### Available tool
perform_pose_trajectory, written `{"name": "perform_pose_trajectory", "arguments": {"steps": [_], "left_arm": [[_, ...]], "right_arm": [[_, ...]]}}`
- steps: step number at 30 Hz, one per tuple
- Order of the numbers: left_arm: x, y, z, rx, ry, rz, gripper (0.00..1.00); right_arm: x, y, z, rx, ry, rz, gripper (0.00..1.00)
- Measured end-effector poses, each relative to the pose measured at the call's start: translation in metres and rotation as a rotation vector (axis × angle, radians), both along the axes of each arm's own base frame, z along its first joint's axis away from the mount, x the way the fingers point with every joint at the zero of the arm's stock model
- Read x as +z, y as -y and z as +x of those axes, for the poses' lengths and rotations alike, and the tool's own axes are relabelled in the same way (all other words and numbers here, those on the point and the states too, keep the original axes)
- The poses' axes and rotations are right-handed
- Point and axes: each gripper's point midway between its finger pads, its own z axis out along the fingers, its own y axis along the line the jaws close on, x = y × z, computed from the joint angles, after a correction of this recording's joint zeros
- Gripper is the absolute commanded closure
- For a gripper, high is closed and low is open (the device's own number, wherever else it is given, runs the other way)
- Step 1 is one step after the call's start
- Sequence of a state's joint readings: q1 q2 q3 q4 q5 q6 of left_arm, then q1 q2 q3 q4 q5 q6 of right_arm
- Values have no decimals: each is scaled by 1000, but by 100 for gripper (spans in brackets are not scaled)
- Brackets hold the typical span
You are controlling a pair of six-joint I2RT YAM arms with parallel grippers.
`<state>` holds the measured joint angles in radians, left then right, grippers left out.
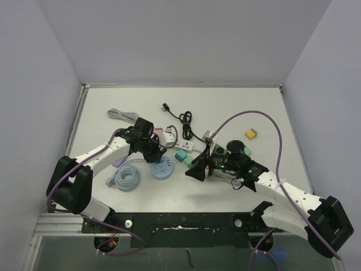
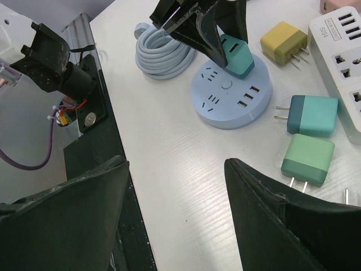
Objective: Insert the plug
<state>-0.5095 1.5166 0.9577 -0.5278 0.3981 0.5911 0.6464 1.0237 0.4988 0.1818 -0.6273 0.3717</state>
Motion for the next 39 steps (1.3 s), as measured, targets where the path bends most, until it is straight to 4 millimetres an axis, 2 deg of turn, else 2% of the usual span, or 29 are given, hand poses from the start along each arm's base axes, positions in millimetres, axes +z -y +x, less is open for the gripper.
{"name": "perform_pose_trajectory", "arguments": {"steps": [12,21,23,28,29,30,32,35,37,39], "left_arm": [[-13,2,14,11,0,2,100],[-17,15,28,8,-66,-23,99],[-17,15,28,7,-72,-29,94],[-3,16,32,10,-52,-52,69],[-2,15,32,13,-53,-50,62],[-1,14,30,18,-59,-44,46],[-1,9,25,33,-89,-18,32],[5,0,20,79,-119,12,29],[19,-4,25,111,-86,3,28],[43,-7,31,143,-18,-25,28]], "right_arm": [[0,2,3,-11,1,0,31],[0,4,5,-19,2,-1,31],[0,5,7,-23,4,-1,31],[-1,5,7,-23,2,-3,31],[-1,5,7,-23,3,-4,31],[-1,5,7,-23,4,-4,31],[-1,5,7,-23,4,-5,31],[-1,5,7,-26,3,-6,31],[-2,6,8,-32,0,-11,31],[-2,7,9,-40,-3,-15,30]]}}
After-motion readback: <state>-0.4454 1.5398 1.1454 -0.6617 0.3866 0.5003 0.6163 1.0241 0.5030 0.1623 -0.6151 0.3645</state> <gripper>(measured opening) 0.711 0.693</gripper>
